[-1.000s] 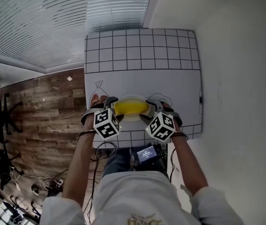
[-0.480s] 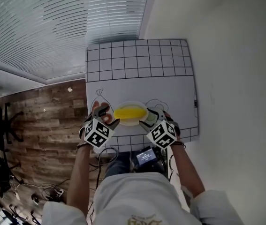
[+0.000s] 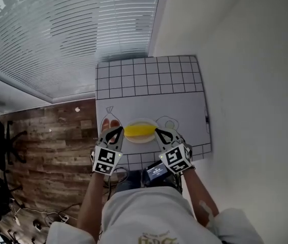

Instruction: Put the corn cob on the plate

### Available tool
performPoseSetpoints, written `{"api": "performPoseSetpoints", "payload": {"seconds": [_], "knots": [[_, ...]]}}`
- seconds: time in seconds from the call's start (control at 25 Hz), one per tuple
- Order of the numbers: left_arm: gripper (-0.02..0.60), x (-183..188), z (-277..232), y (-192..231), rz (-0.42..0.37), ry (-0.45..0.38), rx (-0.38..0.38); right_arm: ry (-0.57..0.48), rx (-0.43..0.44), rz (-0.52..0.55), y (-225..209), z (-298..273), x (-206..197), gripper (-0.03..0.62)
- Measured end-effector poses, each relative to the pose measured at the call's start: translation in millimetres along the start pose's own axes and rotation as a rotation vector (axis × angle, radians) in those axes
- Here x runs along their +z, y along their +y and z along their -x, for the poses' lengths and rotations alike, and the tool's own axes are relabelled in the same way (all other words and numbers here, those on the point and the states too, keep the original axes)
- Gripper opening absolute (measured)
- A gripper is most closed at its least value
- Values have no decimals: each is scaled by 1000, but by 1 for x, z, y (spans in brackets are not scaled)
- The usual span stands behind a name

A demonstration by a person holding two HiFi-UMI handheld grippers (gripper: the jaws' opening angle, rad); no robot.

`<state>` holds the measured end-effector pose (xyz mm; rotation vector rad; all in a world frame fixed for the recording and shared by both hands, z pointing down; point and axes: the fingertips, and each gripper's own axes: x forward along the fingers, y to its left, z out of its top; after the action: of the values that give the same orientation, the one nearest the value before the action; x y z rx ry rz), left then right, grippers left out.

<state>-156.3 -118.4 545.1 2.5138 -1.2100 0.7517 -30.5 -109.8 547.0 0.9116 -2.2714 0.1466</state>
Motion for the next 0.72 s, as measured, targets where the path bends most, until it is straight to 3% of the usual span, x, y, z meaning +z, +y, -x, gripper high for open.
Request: {"api": "performPoseSetpoints", "payload": {"seconds": [0.24,0.4,0.56,0.72], "knots": [[8,50,33,1,57,-174,25,-140,-73,-71,-8,29,31,8],[8,70,45,-5,128,-240,7,-188,-129,-68,-17,45,44,8],[8,85,58,-3,71,-293,89,-249,-184,-96,-26,62,59,8],[8,95,74,-1,80,-346,134,-305,-220,-134,-32,78,73,7]]}}
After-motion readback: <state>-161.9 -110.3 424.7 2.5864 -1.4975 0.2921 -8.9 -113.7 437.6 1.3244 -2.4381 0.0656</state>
